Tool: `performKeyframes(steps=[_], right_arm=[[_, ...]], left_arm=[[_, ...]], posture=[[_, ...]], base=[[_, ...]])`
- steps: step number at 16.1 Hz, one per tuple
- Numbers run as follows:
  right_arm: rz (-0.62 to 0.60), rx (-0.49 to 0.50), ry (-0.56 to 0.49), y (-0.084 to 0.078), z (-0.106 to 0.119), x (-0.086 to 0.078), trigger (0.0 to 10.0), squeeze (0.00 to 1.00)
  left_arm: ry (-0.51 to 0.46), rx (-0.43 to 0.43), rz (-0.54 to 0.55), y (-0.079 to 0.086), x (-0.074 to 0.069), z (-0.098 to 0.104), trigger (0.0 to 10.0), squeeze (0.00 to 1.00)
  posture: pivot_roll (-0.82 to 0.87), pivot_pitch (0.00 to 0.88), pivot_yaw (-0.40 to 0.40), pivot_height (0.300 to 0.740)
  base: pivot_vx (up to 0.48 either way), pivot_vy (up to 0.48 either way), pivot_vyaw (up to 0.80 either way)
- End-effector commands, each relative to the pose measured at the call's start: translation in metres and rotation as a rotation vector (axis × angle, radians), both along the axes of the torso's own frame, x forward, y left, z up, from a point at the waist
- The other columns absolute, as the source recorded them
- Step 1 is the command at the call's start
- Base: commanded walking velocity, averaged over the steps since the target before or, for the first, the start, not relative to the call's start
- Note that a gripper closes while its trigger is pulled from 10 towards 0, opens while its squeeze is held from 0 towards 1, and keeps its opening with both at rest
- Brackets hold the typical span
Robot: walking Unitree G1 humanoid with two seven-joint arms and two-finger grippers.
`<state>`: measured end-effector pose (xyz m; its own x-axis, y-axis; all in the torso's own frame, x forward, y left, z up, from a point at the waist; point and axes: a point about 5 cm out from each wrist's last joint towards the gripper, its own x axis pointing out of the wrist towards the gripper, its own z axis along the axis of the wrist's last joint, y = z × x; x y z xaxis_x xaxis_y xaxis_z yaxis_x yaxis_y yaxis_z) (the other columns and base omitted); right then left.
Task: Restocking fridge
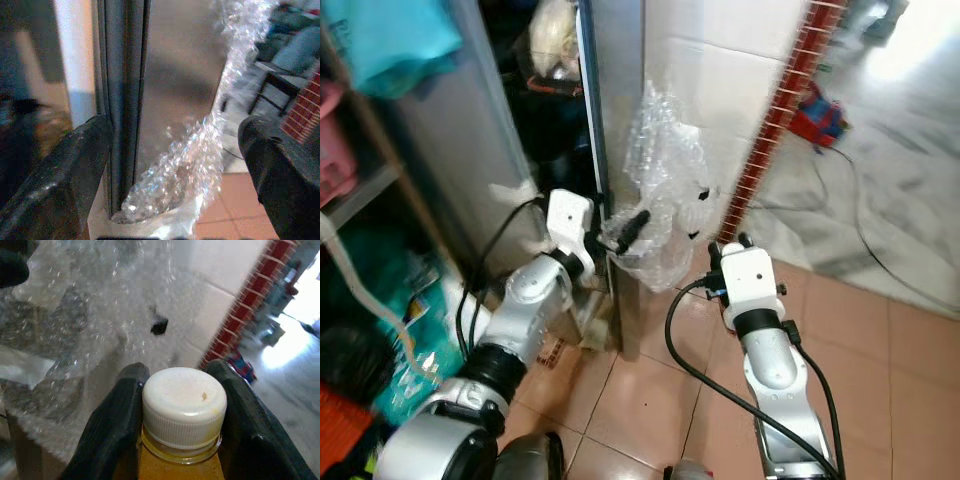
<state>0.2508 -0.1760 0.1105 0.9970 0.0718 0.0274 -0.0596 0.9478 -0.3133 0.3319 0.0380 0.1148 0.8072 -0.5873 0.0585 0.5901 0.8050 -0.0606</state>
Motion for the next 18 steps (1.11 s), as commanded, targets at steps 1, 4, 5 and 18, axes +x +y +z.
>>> performKeyframes(steps=[1, 4, 5, 18], right_arm=[[-0.022, -0.015, -0.010, -0.004, 0.001, -0.001, 10.0, 0.00], [-0.072, -0.038, -0.010, -0.011, 0.000, -0.004, 10.0, 0.00], [-0.087, -0.037, -0.003, -0.011, -0.001, -0.005, 10.0, 0.00], [-0.133, -0.011, 0.061, -0.012, -0.011, -0.014, 10.0, 0.00]], left_arm=[[0.014, 0.030, -0.045, -0.009, -0.005, -0.005, 10.0, 0.00], [0.018, 0.026, -0.058, -0.010, -0.007, -0.005, 10.0, 0.00], [0.016, 0.029, -0.068, -0.012, -0.009, -0.006, 10.0, 0.00], [0.006, 0.074, -0.132, -0.021, -0.019, -0.011, 10.0, 0.00]], posture=[[-0.11, 0.053, 0.014, 0.740], [-0.11, 0.049, 0.017, 0.740], [-0.11, 0.047, 0.020, 0.740], [-0.11, 0.048, 0.033, 0.740]], base=[[0.000, 0.000, -0.80], [0.086, 0.000, -0.60], [0.259, 0.000, 0.00], [0.297, 0.000, -0.49]])
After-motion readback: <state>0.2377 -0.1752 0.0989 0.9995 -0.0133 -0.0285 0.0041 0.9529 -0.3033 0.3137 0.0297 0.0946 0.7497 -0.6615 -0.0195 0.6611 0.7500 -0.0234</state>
